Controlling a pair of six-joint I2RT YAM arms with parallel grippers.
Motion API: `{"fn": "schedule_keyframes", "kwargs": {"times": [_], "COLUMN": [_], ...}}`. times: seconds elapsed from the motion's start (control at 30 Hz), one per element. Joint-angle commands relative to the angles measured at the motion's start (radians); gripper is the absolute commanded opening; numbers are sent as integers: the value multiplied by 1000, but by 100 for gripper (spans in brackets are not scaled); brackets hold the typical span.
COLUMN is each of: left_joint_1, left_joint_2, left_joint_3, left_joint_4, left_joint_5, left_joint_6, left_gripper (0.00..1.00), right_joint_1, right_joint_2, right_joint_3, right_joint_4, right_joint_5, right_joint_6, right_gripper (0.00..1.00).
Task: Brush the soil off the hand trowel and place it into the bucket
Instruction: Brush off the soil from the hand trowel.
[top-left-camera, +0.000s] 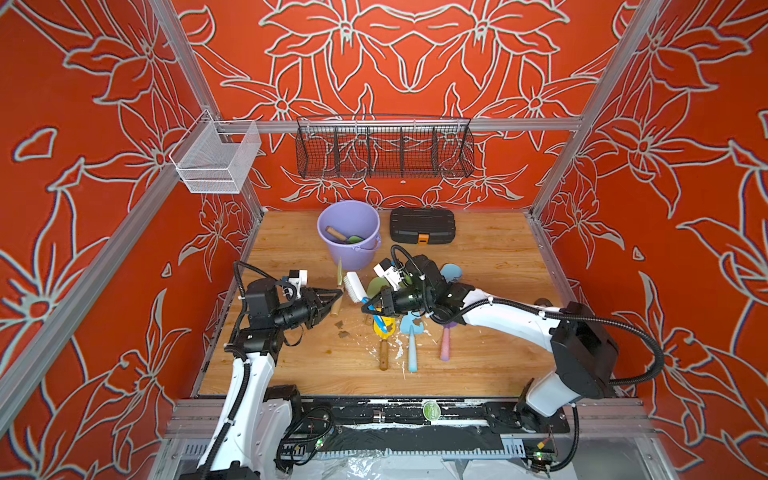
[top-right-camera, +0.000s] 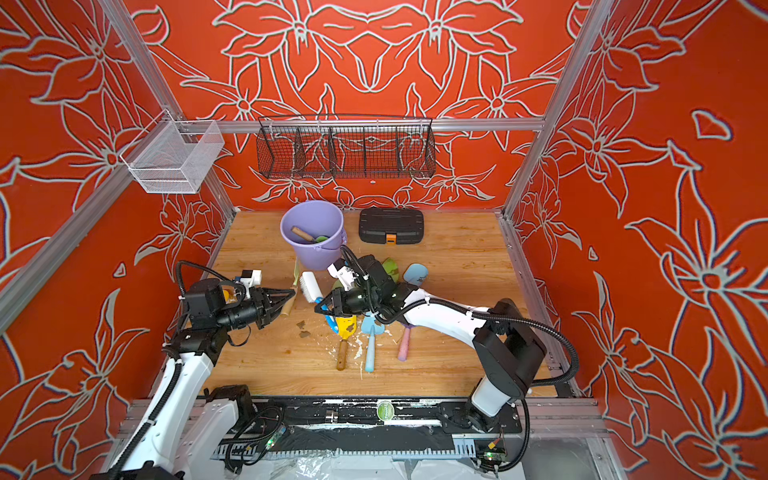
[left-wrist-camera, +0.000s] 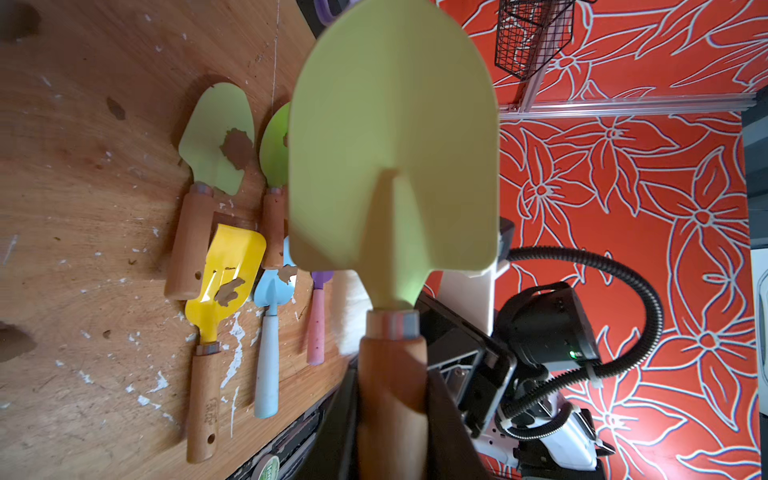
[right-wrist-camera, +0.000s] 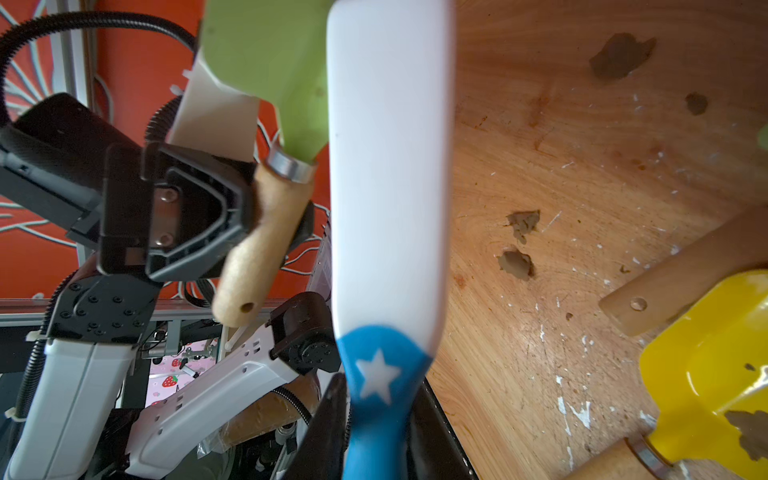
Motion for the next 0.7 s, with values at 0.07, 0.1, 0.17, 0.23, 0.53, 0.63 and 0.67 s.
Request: {"fn": "schedule_keyframes", "kwargs": {"times": [0.07, 0.1, 0.17, 0.23, 0.53, 0.63, 0.67], "left_joint_1": [6, 6, 6, 7, 7, 5, 2], "left_joint_2": [4, 4, 5, 7, 110, 150, 172], "left_joint_3": [-12, -8, 6, 30, 264, 328, 356], "left_joint_4": [25, 22, 14, -18, -382, -420, -431], "left_joint_5": [23, 21, 19, 6, -220, -280, -276], "left_joint_6": [12, 15, 22, 48, 300, 309, 329], "left_gripper": [0, 0, 0, 0, 0, 0, 0], "right_joint_1": [12, 12, 13, 12, -8, -12, -14], "right_joint_2": [21, 25, 30, 37, -17, -43, -48], "right_joint_3": [34, 26, 13, 8, 19, 66, 83], "right_joint_4": [41, 39, 3, -52, -179, -290, -324], "right_joint_5": [-23, -25, -8, 13, 128, 196, 218], "right_joint_6": [-12, -12, -19, -39, -115, -188, -209], "right_gripper": [0, 0, 0, 0, 0, 0, 0]}}
